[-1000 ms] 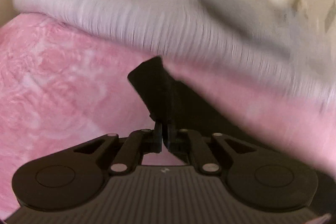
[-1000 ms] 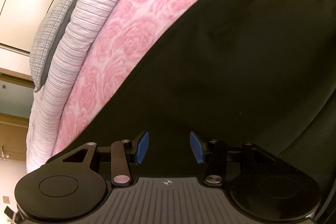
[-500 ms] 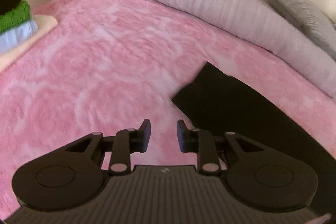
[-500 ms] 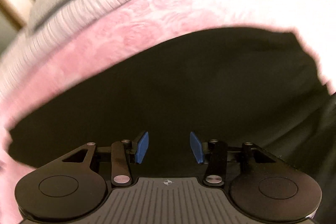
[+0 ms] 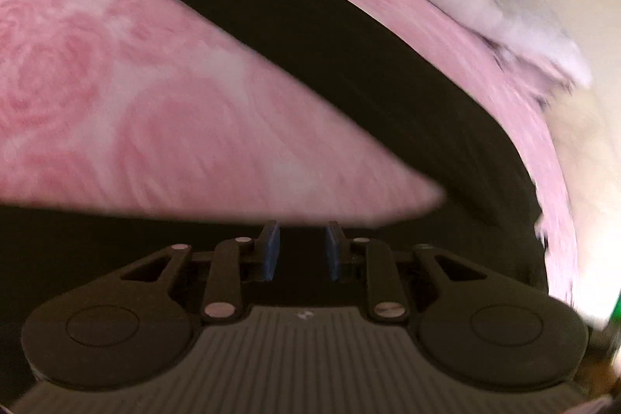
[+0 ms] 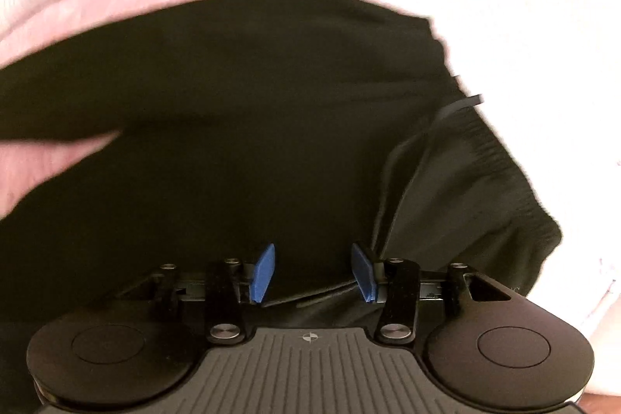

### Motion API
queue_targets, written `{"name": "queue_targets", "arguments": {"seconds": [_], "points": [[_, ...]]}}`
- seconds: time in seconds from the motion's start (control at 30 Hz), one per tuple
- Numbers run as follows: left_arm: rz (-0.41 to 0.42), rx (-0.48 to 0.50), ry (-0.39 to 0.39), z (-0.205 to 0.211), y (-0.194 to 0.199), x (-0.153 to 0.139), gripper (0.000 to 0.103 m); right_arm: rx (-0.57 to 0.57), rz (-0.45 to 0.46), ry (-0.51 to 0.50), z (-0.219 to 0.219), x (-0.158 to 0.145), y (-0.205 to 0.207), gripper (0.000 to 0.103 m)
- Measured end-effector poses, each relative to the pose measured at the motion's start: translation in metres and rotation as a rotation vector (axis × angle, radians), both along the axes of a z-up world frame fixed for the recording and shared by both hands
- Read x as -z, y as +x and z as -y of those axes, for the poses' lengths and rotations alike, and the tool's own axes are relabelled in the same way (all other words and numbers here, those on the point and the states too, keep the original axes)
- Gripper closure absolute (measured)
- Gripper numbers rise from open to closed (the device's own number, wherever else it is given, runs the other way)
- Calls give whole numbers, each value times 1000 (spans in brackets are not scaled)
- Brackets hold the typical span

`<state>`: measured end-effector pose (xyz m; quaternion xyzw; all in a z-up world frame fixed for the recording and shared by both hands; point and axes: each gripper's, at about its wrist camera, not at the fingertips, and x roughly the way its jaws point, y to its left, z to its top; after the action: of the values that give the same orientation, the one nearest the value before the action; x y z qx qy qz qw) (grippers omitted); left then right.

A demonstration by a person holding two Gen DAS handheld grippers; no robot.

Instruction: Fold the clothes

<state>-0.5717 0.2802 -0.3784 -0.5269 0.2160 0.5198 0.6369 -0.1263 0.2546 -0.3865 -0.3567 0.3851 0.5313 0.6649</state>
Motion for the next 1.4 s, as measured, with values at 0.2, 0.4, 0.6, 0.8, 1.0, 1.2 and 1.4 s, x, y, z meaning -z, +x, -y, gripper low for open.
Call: {"name": "queue_targets", "arguments": {"seconds": [0.2,0.4,0.6,0.8,1.0,1.2,1.4], "points": [[-87,-62,-56,52,4,7,84,58,-106,95,18,-15,41,55],[-120,-198,-40,100,12,3,84,131,-240,135,35,-8,75,55],[-105,-316,-30,142,46,-6,84,-180,-338,136,28,2,24,55],[-87,-517,-54,185,29,-17,82,-279,-493,141,71,-33,40,55],[-81,-778,-37,222,-38,-9,77,214,-553,75,102,-8,166,55],[-85,-1024,20,229,-118,11,76,478,-664,189,102,1,217,55],[-60,-1041,39,206,-162,26,97,628,-733,234,92,16,212,55]]}}
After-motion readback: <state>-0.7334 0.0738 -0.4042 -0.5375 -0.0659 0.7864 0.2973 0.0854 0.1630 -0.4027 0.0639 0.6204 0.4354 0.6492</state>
